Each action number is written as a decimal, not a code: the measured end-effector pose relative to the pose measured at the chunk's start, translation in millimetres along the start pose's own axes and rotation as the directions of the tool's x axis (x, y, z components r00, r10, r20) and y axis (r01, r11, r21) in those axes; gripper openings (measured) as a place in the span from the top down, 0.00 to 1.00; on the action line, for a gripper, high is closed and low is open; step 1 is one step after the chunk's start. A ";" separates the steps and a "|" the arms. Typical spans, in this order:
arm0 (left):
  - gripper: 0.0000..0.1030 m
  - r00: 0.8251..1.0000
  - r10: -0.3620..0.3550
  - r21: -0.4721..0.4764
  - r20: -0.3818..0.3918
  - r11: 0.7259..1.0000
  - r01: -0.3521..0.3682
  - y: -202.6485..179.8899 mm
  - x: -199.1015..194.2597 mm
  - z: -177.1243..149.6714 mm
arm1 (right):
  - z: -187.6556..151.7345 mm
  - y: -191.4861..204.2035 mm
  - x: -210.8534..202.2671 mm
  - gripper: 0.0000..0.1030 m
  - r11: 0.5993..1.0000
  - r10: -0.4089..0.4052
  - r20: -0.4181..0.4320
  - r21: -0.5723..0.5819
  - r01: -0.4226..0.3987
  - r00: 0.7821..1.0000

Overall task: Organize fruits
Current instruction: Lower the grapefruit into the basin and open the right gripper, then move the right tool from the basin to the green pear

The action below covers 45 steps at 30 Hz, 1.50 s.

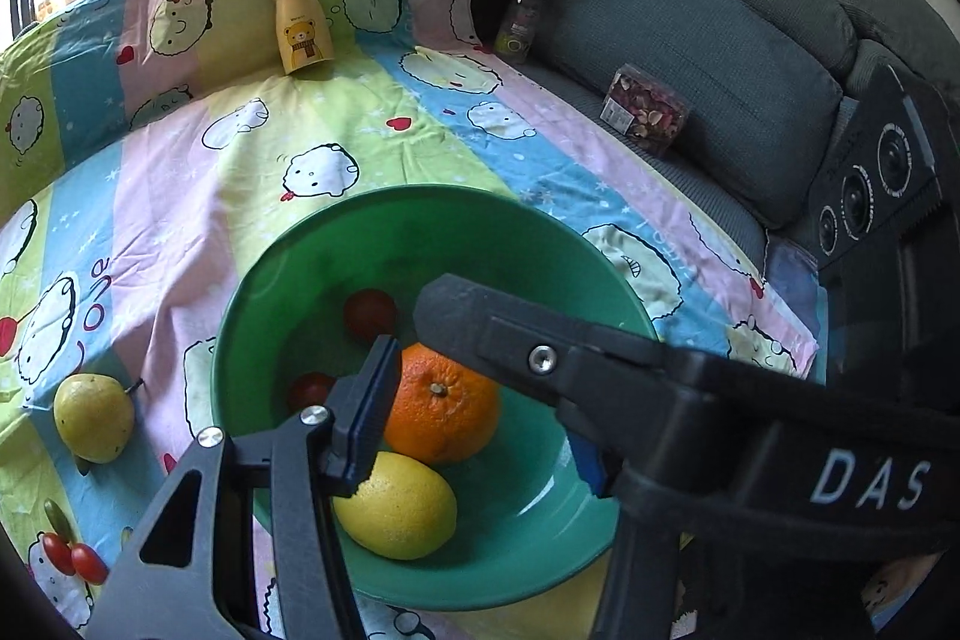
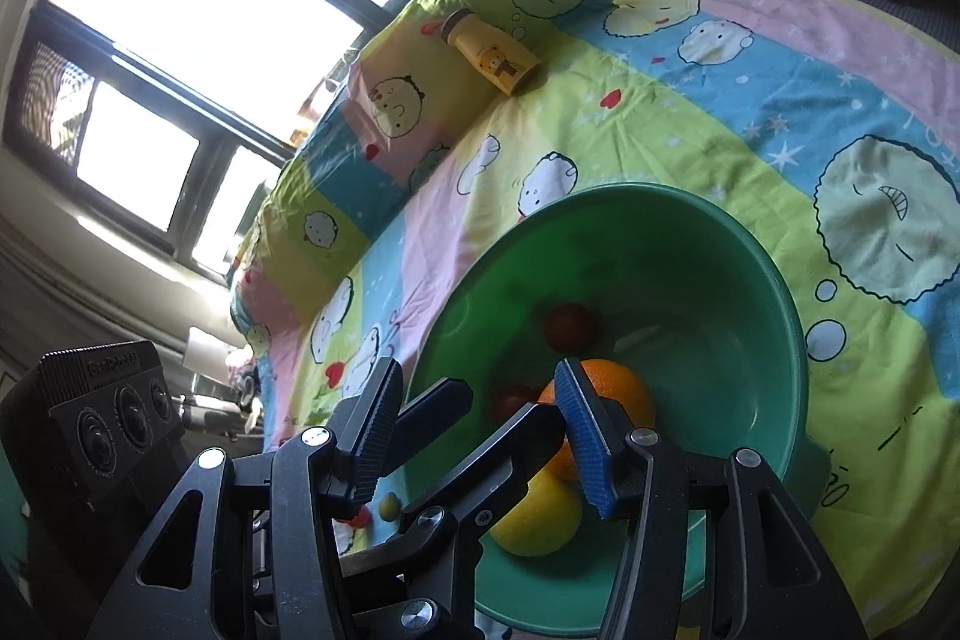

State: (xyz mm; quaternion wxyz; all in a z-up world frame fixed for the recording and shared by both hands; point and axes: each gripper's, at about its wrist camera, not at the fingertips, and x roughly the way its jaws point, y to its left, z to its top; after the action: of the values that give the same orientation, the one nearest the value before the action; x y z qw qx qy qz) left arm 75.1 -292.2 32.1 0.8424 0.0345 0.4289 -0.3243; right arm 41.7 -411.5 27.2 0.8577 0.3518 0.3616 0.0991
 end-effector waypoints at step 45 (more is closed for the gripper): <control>0.09 0.950 0.285 -0.444 0.124 0.872 -0.203 187.6 -151.2 -84.7 | -33.7 97.3 -6.1 0.17 0.954 -0.149 0.135 -0.240 0.179 0.980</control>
State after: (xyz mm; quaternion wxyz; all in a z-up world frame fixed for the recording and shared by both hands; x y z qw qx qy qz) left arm 60.1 -37.9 50.1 0.9000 -0.1266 0.4010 -0.1151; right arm 22.4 -324.8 79.7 0.9200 0.2143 0.3240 0.0520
